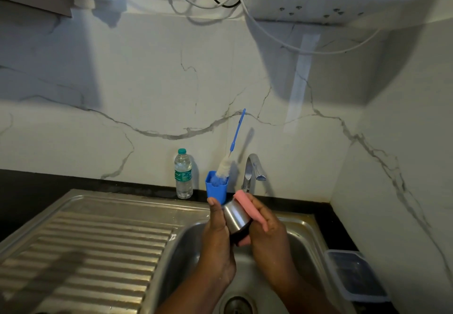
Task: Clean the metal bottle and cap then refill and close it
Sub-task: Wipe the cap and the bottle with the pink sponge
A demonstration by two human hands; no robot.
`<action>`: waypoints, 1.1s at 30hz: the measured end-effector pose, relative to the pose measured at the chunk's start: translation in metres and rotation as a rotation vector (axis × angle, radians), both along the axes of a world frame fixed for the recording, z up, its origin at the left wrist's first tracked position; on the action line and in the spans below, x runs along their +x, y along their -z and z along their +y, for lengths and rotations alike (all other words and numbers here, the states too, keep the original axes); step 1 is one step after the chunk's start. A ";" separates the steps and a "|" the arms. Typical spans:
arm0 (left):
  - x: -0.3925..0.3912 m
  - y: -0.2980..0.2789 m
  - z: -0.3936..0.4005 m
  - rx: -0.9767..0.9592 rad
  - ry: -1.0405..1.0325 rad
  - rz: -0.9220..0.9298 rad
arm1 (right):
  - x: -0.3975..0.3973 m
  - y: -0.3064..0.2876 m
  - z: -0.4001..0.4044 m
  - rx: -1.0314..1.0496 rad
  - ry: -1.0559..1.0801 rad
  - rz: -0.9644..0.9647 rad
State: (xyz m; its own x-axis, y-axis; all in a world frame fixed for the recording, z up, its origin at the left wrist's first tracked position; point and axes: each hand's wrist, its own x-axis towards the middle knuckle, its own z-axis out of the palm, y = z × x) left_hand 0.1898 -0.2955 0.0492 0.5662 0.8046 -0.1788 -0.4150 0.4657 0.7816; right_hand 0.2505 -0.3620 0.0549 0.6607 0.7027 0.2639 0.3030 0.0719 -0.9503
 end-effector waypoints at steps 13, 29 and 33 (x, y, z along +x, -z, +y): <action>-0.008 -0.012 0.001 -0.010 0.172 0.000 | -0.009 0.027 -0.004 -0.088 0.110 -1.011; -0.006 -0.006 -0.006 0.075 -0.026 0.040 | -0.002 -0.008 -0.022 0.038 -0.127 0.073; -0.007 -0.007 0.001 0.035 -0.113 0.104 | -0.010 0.006 -0.023 -0.013 0.057 -0.675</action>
State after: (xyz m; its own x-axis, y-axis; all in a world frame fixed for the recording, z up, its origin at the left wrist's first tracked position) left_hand 0.1828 -0.2946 0.0565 0.4518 0.8689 -0.2024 -0.3788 0.3922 0.8383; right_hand 0.2406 -0.3849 0.0493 0.3906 0.6772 0.6236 0.8332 0.0280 -0.5522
